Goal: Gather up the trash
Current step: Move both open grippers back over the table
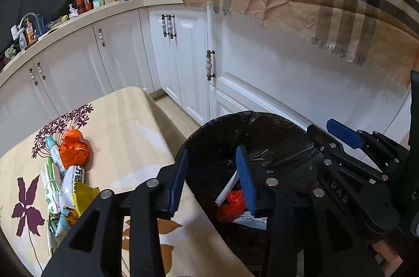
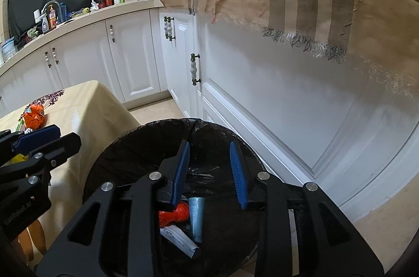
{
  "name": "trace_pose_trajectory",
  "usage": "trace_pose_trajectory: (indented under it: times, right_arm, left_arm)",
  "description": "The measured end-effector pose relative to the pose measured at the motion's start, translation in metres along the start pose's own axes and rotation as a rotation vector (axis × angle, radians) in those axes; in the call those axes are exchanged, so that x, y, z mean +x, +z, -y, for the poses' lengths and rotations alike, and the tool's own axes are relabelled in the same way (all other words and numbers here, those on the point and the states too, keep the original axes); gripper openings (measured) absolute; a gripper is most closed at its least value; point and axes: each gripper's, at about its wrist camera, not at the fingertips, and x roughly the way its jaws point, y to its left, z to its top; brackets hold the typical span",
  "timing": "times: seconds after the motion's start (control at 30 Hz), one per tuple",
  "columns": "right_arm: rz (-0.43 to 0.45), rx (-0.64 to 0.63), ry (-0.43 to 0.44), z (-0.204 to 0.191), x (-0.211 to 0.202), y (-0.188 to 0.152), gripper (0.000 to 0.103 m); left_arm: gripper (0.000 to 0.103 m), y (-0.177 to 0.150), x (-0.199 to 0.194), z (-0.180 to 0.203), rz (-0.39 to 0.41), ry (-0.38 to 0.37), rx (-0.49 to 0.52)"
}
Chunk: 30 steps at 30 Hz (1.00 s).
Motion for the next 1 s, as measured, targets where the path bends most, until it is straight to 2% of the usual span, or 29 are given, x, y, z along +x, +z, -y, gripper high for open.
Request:
trace_pose_trajectory:
  times: [0.2, 0.47, 0.73, 1.0]
  right_arm:
    - [0.003, 0.002, 0.009, -0.005, -0.012, 0.001, 0.032]
    - [0.013, -0.003, 0.057, -0.027, -0.051, -0.004, 0.032]
    - [0.003, -0.034, 0.131, -0.066, -0.090, -0.019, 0.032]
    - [-0.016, -0.095, 0.205, -0.113, -0.116, -0.038, 0.033]
  left_arm:
    - [0.049, 0.002, -0.017, -0.010, 0.024, 0.012, -0.022]
    - [0.054, -0.012, -0.060, -0.039, 0.064, 0.059, -0.057]
    - [0.060, -0.046, -0.108, -0.086, 0.078, 0.159, -0.117]
    - [0.060, -0.089, -0.141, -0.133, 0.055, 0.248, -0.190]
